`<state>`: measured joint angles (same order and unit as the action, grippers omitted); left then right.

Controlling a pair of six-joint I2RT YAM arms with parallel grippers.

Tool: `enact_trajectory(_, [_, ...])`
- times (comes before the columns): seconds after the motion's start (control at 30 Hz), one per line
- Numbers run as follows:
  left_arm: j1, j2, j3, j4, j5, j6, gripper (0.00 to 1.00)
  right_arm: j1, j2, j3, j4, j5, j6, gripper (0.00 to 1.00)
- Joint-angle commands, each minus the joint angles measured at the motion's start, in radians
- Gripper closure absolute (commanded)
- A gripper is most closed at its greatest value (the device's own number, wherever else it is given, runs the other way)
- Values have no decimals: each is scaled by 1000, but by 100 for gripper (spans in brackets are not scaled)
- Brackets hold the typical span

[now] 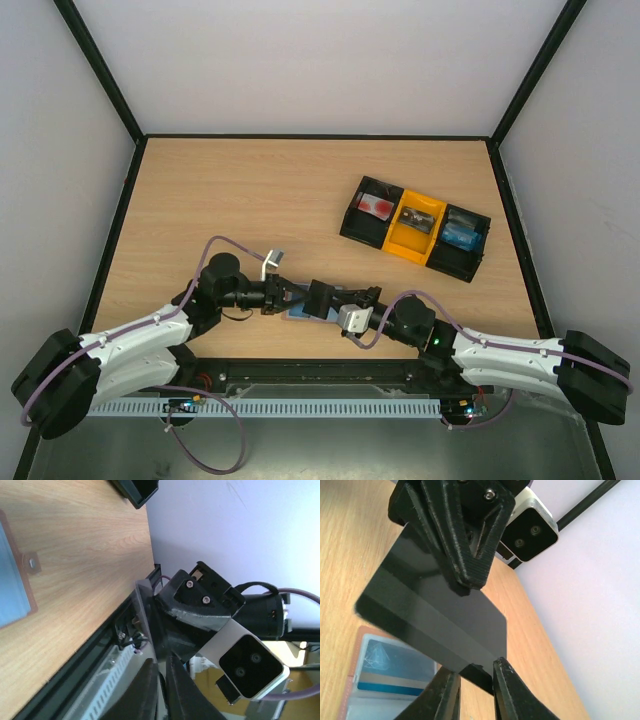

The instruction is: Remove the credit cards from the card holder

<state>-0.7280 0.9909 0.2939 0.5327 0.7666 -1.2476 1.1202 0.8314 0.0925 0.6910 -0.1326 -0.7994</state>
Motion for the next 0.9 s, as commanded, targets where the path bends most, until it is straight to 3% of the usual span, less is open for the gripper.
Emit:
enact_trajectory(0.0, [4,-1,4,-3,12,8,86,6,-8,34,19,2,3,91])
enact_trajectory(0.07, [4,-12,24,-60,-9,46,79,6,-22,35,5,10,36,98])
enact_trajectory(0.3, [32,-158,168,-457,-225,301,58,6,-27,110,-157,5,369,98])
enact_trajectory(0.5, [51,-340,302,-696,-434,551,52,6,-110,113,-255,-99,695,98])
enact_trajectory(0.7, [52,-357,387,-815,-328,727,39,6,-119,242,-438,-158,947,98])
enact_trajectory(0.87, [52,-321,387,-851,-245,791,38,5,-34,329,-531,-306,1065,98])
